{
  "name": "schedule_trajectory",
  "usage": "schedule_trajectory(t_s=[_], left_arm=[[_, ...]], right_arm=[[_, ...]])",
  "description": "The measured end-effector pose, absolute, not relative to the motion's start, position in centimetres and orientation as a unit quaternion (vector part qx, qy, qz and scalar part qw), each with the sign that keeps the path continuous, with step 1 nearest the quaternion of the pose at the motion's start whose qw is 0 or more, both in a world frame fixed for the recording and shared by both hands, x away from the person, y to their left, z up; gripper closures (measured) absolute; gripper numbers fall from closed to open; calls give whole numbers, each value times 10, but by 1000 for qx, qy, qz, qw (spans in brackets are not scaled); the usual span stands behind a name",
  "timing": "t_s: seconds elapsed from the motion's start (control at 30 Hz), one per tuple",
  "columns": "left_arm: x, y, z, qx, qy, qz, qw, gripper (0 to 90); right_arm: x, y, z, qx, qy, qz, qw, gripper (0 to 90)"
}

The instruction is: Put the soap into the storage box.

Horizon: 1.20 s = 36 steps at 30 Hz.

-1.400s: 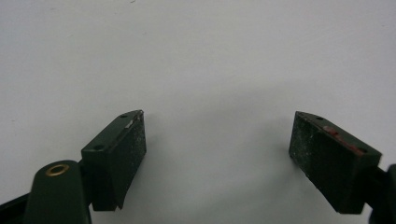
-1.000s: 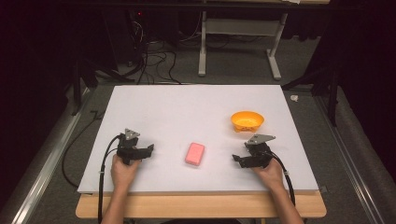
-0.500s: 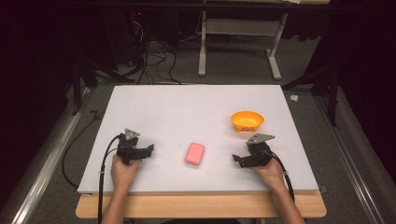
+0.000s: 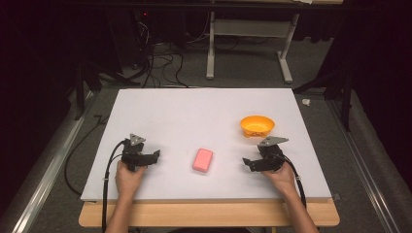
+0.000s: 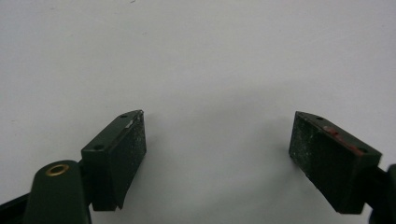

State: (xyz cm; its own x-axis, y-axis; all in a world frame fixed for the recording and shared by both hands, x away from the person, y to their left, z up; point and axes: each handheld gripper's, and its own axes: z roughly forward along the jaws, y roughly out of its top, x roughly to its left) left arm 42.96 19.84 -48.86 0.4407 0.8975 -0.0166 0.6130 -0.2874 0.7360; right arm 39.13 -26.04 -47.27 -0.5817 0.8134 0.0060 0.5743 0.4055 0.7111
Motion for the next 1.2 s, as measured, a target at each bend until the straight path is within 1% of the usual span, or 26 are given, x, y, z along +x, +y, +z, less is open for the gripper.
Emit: schedule_trajectory(t_s=[0.27,0.3,0.57,1.2], left_arm=[[430,198,-489,775,487,206,345,193],[430,198,-489,775,487,206,345,193],[430,198,-489,775,487,206,345,193],[430,198,-489,775,487,206,345,193]], right_arm=[[387,-256,-458,421,805,380,175,183],[387,-255,-456,421,806,380,170,178],[389,-244,-444,403,806,399,171,173],[395,-207,-426,349,822,426,144,134]])
